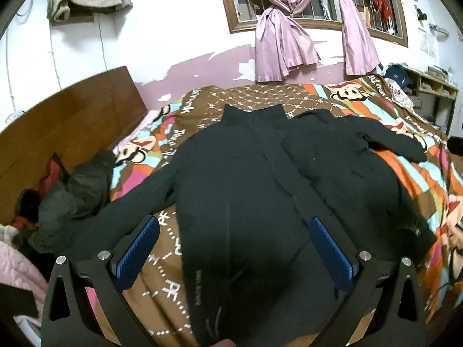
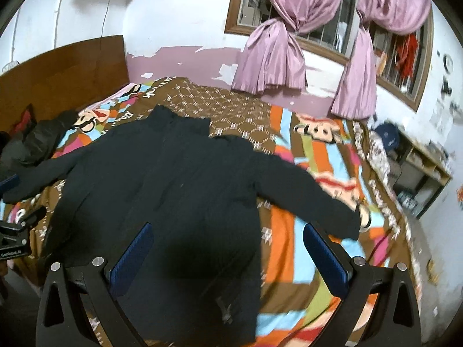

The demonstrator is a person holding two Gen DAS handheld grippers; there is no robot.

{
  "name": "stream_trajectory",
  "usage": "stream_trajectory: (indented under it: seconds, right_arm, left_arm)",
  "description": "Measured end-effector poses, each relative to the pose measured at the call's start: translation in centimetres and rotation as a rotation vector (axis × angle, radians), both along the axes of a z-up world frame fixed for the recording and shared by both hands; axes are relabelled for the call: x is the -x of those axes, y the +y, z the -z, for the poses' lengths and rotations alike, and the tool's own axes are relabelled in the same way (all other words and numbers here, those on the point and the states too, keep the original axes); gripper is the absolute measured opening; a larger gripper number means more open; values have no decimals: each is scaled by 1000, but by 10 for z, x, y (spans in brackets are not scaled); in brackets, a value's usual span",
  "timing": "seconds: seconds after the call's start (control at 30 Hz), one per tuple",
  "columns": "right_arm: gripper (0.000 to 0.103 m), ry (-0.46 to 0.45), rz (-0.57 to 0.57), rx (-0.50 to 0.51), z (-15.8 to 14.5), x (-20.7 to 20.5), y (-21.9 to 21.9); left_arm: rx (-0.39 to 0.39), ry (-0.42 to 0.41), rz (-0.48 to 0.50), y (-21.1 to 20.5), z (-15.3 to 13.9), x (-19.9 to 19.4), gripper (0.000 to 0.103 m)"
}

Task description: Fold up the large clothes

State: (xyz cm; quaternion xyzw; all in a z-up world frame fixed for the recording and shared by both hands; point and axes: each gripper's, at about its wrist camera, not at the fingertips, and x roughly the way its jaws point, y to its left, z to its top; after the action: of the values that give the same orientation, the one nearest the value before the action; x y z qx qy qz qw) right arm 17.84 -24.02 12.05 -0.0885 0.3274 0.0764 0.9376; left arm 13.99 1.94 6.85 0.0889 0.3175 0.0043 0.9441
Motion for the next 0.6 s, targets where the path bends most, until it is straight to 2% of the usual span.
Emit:
stream_trajectory:
  seconds: [0.3, 0.5, 0.6]
  right_arm:
    - [103, -127, 9, 47, -1, -61, 9]
    - [103, -236, 29, 113, 13, -96, 17]
    - [103, -269, 60, 101, 21, -114, 11]
  left_arm:
    - [0, 34, 24, -22, -7, -66, 102]
    - [-2, 78, 7, -22, 6, -120, 102]
    - [-27, 83, -10, -17, 16, -142, 102]
